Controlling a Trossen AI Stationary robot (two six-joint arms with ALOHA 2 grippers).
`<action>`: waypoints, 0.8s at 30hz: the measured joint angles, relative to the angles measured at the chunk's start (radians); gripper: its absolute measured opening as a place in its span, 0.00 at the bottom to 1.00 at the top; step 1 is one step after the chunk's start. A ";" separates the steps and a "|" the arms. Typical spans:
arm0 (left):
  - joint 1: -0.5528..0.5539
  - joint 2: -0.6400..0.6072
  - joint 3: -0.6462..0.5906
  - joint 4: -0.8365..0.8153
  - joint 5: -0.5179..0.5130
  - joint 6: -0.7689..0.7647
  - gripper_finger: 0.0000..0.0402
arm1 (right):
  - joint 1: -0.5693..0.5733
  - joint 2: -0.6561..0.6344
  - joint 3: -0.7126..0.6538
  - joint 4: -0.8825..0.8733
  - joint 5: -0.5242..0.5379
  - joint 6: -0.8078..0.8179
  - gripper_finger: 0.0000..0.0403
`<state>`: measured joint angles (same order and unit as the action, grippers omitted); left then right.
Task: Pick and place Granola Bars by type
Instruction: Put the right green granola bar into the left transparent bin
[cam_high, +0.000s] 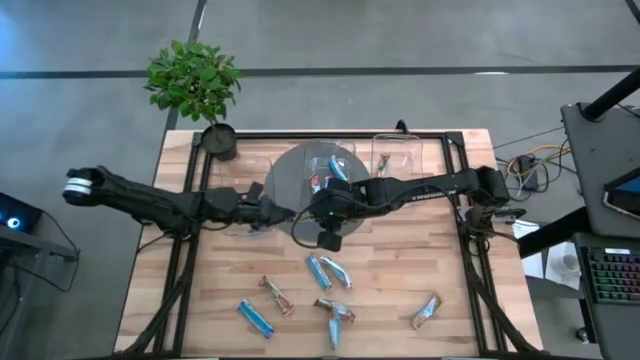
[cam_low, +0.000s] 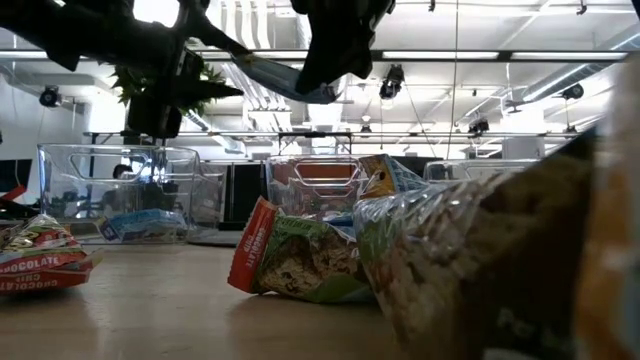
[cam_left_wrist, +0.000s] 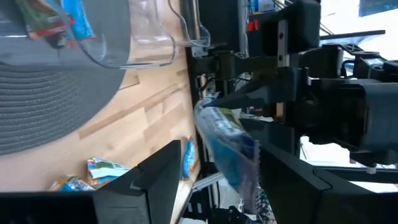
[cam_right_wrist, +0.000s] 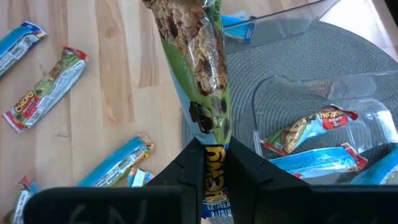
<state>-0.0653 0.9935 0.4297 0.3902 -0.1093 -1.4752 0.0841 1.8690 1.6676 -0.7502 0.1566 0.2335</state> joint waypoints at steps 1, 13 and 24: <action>0.001 0.009 0.008 0.002 0.002 0.006 0.48 | 0.000 0.000 0.000 0.000 0.000 0.002 0.09; 0.066 0.110 0.085 0.003 0.090 0.105 0.48 | 0.000 0.000 -0.001 0.011 0.001 0.002 0.09; 0.072 0.204 0.146 0.005 0.179 0.143 0.33 | -0.001 0.000 -0.001 0.027 0.030 -0.001 0.10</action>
<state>0.0063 1.1974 0.5757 0.3949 0.0696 -1.3322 0.0834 1.8690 1.6665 -0.7231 0.1867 0.2325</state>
